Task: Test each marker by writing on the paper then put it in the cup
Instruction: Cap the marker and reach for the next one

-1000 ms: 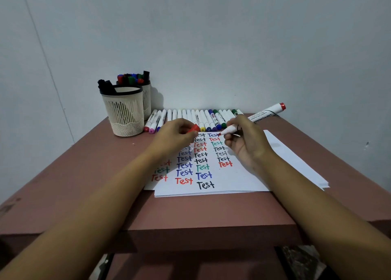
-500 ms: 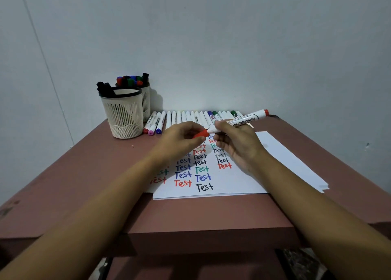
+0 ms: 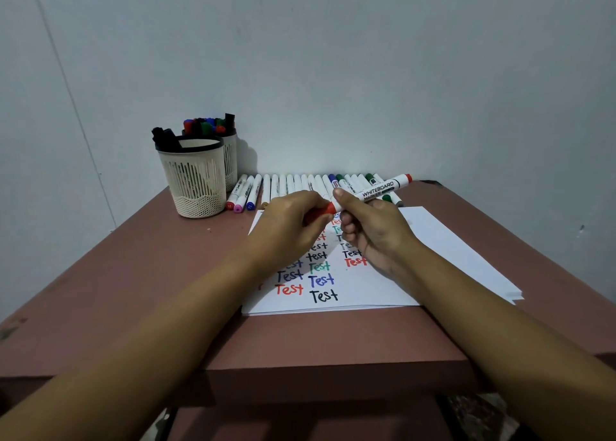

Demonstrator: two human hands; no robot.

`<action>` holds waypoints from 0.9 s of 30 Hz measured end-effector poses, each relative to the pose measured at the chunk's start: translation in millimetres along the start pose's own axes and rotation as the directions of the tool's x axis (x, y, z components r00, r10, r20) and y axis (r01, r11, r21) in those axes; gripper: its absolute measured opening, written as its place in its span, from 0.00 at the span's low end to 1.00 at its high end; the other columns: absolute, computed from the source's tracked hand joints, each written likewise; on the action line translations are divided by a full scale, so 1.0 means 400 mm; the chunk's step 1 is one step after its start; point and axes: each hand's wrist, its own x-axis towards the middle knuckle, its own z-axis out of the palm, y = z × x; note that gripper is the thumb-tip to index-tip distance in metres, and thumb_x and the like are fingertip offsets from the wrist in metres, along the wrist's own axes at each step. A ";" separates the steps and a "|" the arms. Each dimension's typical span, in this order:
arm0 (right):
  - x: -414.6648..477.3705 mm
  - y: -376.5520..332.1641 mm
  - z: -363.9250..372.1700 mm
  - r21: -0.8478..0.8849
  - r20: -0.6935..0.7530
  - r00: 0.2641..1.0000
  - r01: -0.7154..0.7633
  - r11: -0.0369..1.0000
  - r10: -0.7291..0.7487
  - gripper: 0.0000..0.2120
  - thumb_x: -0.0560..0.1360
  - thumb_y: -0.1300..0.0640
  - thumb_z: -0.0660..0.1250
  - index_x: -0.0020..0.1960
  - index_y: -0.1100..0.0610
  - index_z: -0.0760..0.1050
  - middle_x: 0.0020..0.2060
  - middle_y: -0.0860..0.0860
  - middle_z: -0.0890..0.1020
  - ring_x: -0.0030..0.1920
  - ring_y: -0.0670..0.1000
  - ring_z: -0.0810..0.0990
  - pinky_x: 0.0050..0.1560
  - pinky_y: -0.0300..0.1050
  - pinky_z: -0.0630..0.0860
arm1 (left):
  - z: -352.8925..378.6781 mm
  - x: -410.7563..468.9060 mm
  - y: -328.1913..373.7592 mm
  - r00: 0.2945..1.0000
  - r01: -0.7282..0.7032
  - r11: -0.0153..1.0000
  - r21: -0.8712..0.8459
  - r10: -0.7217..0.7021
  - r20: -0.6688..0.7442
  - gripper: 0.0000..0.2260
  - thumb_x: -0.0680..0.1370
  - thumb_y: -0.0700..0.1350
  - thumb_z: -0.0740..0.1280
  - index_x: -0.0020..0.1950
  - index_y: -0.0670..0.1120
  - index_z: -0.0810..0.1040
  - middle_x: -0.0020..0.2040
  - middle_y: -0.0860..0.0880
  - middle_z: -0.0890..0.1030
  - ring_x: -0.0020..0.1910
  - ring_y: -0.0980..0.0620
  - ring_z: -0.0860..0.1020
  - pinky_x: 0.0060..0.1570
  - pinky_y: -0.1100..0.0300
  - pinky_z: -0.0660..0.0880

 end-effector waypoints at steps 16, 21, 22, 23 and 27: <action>0.018 -0.009 -0.019 -0.198 -0.085 0.993 0.070 0.978 -0.088 0.12 0.79 0.48 0.63 0.42 0.55 0.76 0.31 0.49 0.76 0.33 0.47 0.73 0.33 0.39 0.69 | -0.049 0.036 -0.006 0.810 0.446 0.614 -0.652 -0.587 0.002 0.03 0.74 0.38 0.69 0.47 0.44 0.77 0.40 0.46 0.78 0.38 0.53 0.77 0.40 0.61 0.79; 0.025 0.048 -0.044 -0.906 0.115 0.942 0.230 0.355 -0.317 0.15 0.79 0.52 0.60 0.60 0.59 0.77 0.55 0.55 0.79 0.59 0.55 0.75 0.55 0.45 0.70 | -0.080 0.040 -0.026 0.726 0.422 0.582 -0.695 -0.676 -0.125 0.03 0.76 0.39 0.68 0.47 0.46 0.76 0.46 0.44 0.80 0.46 0.48 0.81 0.45 0.60 0.80; 0.026 0.057 -0.048 -0.935 0.146 0.956 0.217 0.279 -0.254 0.17 0.79 0.50 0.59 0.62 0.59 0.76 0.59 0.56 0.78 0.62 0.57 0.74 0.56 0.46 0.70 | -0.084 0.040 -0.031 0.729 0.428 0.624 -0.654 -0.666 -0.158 0.03 0.76 0.39 0.68 0.47 0.46 0.76 0.46 0.45 0.81 0.47 0.47 0.81 0.47 0.58 0.80; 0.028 0.060 -0.047 -0.954 0.168 0.966 0.210 0.216 -0.198 0.19 0.79 0.49 0.59 0.64 0.59 0.74 0.61 0.56 0.76 0.64 0.57 0.72 0.59 0.47 0.70 | -0.095 0.046 -0.037 0.739 0.431 0.679 -0.595 -0.644 -0.199 0.03 0.76 0.40 0.68 0.48 0.46 0.76 0.46 0.45 0.81 0.48 0.47 0.81 0.49 0.56 0.79; 0.021 0.054 -0.039 -0.977 0.184 0.976 0.195 0.089 -0.116 0.22 0.80 0.46 0.56 0.70 0.56 0.70 0.67 0.54 0.73 0.67 0.55 0.70 0.65 0.48 0.68 | -0.168 0.095 -0.060 0.767 0.458 0.847 -0.272 -0.530 -0.360 0.09 0.76 0.41 0.67 0.55 0.44 0.76 0.49 0.49 0.78 0.47 0.53 0.76 0.45 0.68 0.73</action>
